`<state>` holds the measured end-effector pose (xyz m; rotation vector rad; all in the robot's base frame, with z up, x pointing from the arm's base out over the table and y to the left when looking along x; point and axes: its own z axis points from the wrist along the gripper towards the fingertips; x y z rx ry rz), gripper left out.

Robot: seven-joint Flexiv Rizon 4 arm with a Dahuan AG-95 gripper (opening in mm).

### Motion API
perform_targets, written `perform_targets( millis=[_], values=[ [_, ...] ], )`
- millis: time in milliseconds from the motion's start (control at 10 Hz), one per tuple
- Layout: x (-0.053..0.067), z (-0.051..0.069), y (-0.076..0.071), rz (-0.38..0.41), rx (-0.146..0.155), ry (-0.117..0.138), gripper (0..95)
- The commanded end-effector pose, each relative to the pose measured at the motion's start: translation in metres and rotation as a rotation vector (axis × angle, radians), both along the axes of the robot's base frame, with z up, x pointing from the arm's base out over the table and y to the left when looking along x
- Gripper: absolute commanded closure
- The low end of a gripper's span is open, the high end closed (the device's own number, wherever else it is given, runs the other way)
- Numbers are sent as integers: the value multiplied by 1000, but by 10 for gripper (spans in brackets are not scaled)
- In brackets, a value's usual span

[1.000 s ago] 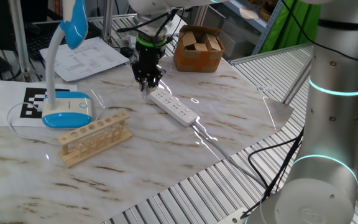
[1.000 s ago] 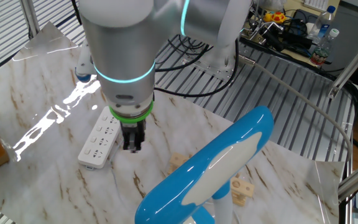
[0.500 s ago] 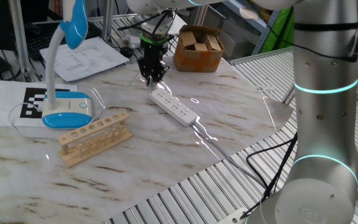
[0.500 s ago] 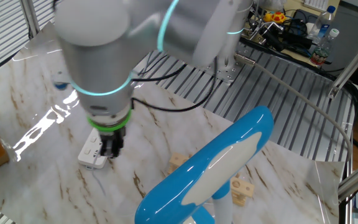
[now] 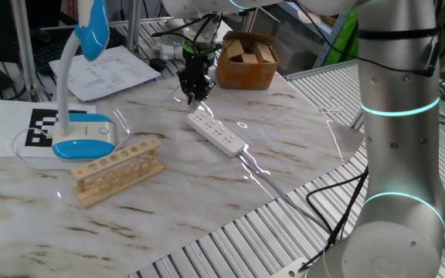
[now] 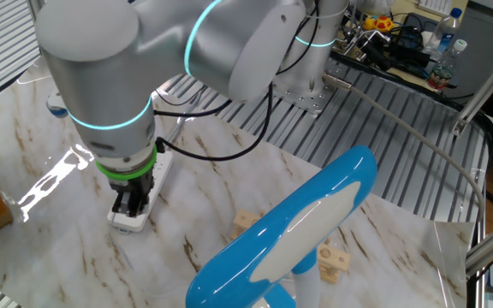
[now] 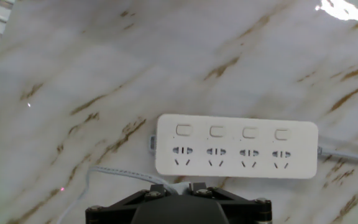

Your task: Plug in the power cord of the desk lamp, turn on the socket, and light up the desk lamp

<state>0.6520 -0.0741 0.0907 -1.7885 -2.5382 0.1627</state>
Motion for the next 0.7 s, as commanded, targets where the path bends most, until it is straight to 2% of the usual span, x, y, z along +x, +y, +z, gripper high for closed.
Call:
perform_targets(
  millis=[100, 700],
  values=[
    [3, -1, -5, -1, -4, -9, 950],
    [6, -3, -8, 65, -9, -1, 950]
  ],
)
